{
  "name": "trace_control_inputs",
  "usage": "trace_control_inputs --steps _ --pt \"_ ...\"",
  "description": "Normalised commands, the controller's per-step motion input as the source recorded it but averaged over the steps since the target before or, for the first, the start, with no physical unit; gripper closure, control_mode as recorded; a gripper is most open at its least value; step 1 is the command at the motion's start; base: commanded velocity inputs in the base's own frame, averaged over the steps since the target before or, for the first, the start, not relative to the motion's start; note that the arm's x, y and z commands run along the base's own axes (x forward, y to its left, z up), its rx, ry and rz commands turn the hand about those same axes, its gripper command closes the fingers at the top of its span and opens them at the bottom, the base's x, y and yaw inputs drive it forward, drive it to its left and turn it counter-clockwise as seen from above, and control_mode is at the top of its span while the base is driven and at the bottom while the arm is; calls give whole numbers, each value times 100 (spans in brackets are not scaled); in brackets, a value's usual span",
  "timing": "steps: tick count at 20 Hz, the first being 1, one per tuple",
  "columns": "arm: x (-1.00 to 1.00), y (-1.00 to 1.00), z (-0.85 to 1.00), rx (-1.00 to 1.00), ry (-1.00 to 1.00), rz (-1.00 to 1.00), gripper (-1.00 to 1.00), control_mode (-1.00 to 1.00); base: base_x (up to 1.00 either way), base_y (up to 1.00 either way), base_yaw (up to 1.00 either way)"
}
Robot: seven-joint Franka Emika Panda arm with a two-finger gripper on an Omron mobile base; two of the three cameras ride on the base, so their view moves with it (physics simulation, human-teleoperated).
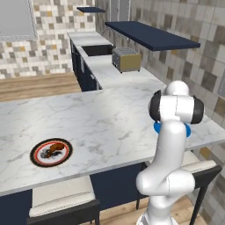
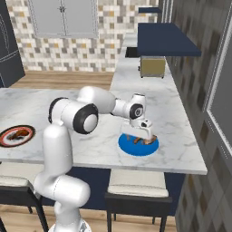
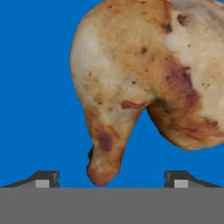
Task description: Take the chicken drumsticks from the pan and place one on each plate on the dining counter.
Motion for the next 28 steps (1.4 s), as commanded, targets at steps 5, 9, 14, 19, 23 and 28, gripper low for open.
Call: trace_control_inputs --steps 5,9,14,19,23,28 --pt "-11 15 62 0 -5 -1 -100 -100 0 0 0" --pt "-63 9 61 0 -2 0 -100 -100 0 0 0" --pt "-97 13 21 -1 -11 0 -100 -100 0 0 0" --pt "-99 18 17 -1 -20 0 -100 -100 0 0 0" --pt "-93 33 17 -7 -26 0 -100 -100 0 0 0" --pt "-75 44 23 -24 -7 0 -100 -100 0 0 0"
